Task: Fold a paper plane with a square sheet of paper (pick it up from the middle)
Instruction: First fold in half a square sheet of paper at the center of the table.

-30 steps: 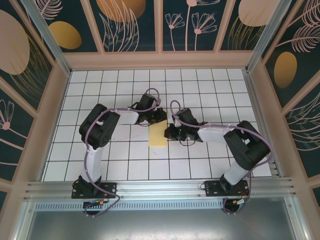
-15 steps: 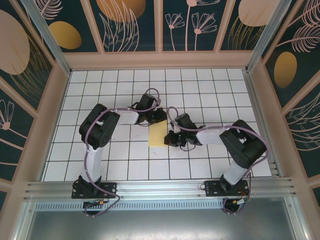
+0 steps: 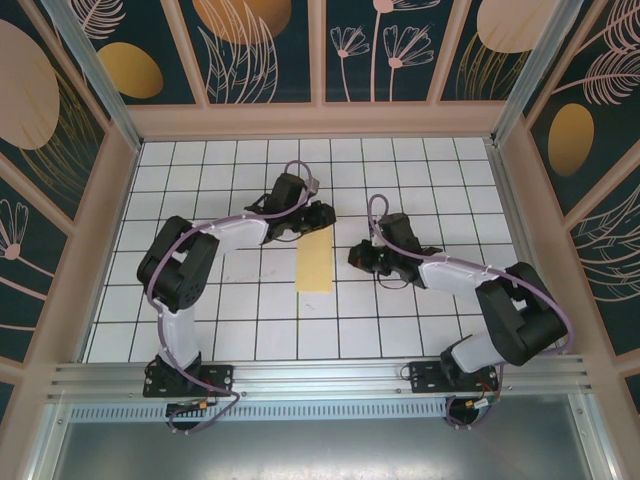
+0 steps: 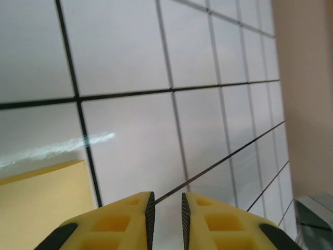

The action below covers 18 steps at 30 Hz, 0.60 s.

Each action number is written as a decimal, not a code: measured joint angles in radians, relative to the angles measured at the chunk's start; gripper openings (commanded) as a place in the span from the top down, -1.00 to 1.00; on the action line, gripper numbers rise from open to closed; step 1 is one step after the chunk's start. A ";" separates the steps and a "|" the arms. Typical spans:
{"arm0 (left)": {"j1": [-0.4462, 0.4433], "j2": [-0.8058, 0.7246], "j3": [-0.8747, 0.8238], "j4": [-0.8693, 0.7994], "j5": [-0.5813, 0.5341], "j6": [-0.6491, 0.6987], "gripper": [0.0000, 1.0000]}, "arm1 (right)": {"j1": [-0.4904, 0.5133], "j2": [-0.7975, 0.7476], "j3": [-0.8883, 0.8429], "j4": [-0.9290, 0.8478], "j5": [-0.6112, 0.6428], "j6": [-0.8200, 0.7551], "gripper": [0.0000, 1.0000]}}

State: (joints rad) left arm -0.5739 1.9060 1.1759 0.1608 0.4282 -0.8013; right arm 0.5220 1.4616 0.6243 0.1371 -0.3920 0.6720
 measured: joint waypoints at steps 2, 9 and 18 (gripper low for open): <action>0.000 -0.062 -0.037 0.010 -0.021 -0.011 0.60 | -0.022 0.029 0.019 0.005 0.000 -0.002 0.89; -0.004 -0.148 -0.246 0.064 -0.024 -0.078 0.73 | -0.023 0.233 0.182 0.029 -0.072 -0.033 0.90; -0.058 -0.148 -0.367 0.072 -0.026 -0.130 0.76 | -0.009 0.392 0.303 0.014 -0.152 -0.084 0.91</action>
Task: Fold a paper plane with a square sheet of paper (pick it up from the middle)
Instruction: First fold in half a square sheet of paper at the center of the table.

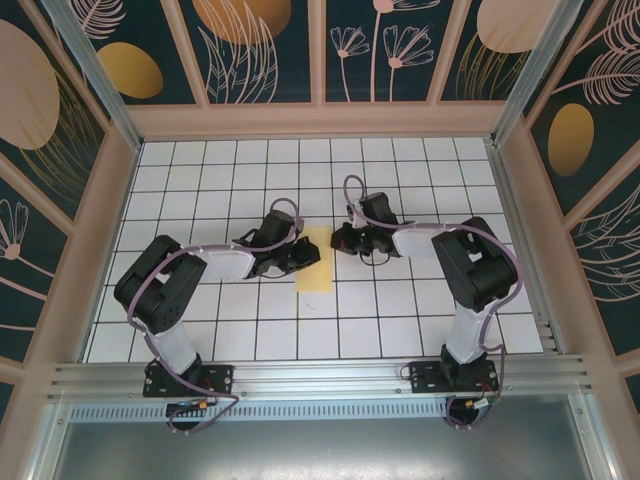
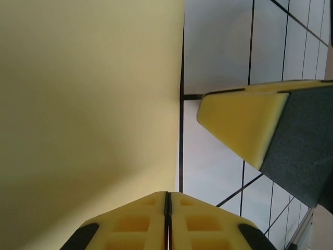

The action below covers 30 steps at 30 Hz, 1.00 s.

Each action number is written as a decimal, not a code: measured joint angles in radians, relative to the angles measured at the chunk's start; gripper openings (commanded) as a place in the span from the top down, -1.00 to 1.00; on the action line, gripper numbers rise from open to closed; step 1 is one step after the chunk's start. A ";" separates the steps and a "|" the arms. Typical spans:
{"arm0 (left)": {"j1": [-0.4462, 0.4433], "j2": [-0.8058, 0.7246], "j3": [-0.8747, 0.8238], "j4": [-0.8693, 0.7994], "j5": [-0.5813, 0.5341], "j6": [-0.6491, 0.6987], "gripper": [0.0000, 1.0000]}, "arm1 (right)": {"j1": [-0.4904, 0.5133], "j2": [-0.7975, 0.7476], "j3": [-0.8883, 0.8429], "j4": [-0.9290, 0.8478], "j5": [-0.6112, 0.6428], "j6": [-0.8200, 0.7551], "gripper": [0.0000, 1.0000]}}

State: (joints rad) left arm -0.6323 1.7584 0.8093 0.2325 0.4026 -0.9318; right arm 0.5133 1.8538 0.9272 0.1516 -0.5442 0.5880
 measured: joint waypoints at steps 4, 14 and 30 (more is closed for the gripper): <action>-0.014 0.000 -0.002 0.008 0.000 -0.008 0.75 | 0.000 0.038 0.022 -0.021 -0.011 -0.015 0.91; -0.023 0.040 0.002 0.034 0.008 -0.017 0.74 | 0.008 0.095 0.090 -0.075 -0.007 -0.037 0.93; -0.027 0.083 0.010 0.019 0.000 0.006 0.76 | 0.013 0.102 0.109 -0.096 -0.008 -0.059 0.94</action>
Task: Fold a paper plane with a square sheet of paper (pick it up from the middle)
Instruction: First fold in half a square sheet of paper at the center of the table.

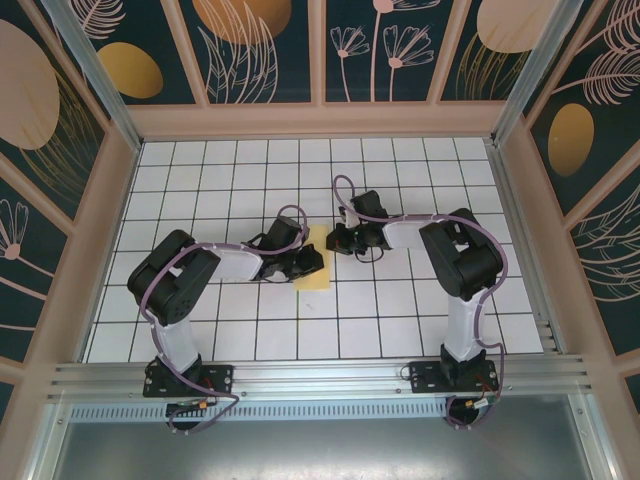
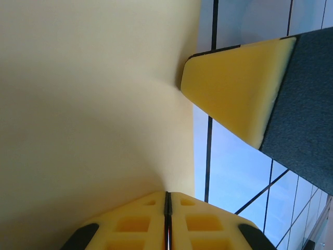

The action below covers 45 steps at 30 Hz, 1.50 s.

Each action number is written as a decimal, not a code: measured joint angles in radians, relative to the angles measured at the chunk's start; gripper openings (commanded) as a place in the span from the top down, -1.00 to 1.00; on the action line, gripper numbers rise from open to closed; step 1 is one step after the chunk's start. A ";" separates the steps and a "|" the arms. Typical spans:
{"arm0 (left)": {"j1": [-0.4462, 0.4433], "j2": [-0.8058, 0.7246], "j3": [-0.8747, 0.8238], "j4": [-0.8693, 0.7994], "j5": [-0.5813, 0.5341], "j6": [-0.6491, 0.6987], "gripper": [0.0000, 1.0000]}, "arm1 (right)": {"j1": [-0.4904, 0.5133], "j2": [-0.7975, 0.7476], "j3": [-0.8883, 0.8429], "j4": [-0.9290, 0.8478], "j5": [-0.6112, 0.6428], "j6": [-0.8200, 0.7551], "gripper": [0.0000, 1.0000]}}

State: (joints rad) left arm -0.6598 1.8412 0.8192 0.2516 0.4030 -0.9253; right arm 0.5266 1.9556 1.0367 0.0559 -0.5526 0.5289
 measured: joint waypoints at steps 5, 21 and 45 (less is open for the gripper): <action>-0.001 0.000 0.000 -0.001 0.000 0.004 0.75 | 0.003 0.011 0.013 -0.003 0.002 0.000 0.94; -0.003 0.000 -0.025 0.053 -0.016 0.013 0.76 | 0.003 0.095 0.151 -0.073 0.008 0.031 0.94; -0.004 -0.010 -0.053 0.097 -0.037 0.015 0.76 | -0.008 0.207 0.364 -0.177 0.062 0.077 0.92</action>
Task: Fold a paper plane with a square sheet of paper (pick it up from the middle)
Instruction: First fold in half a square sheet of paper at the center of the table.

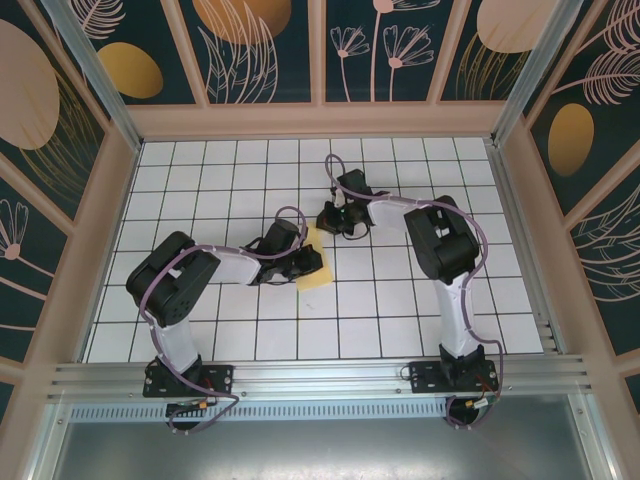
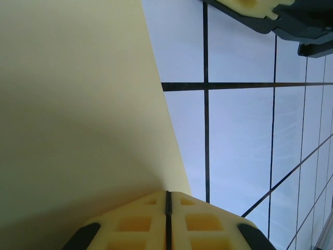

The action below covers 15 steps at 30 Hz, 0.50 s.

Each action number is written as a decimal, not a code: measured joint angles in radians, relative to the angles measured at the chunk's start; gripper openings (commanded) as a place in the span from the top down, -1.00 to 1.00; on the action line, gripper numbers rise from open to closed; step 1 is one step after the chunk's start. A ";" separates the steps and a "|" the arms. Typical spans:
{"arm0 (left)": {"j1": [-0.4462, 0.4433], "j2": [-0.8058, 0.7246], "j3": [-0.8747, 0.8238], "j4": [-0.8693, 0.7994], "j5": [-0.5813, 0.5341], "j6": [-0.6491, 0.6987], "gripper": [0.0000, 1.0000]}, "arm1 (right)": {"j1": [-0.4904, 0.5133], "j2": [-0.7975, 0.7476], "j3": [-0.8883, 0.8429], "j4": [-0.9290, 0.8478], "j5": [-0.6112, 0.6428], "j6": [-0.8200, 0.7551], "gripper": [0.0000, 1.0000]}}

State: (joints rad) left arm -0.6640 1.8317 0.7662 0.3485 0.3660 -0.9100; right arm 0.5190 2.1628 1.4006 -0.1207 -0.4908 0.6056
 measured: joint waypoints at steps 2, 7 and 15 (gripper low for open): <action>0.000 -0.006 -0.002 -0.009 0.000 0.000 0.74 | -0.001 0.011 0.021 0.000 0.015 0.000 0.90; -0.006 -0.063 -0.003 -0.105 -0.010 0.010 0.57 | -0.014 -0.001 0.023 0.025 0.097 -0.004 0.81; 0.019 -0.270 -0.002 -0.214 -0.093 0.037 0.22 | 0.006 -0.220 -0.111 0.027 0.225 -0.065 0.65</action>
State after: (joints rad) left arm -0.6453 1.5612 0.7647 0.1349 0.2726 -0.8734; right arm 0.5251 1.9423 1.2892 -0.0933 -0.2653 0.5407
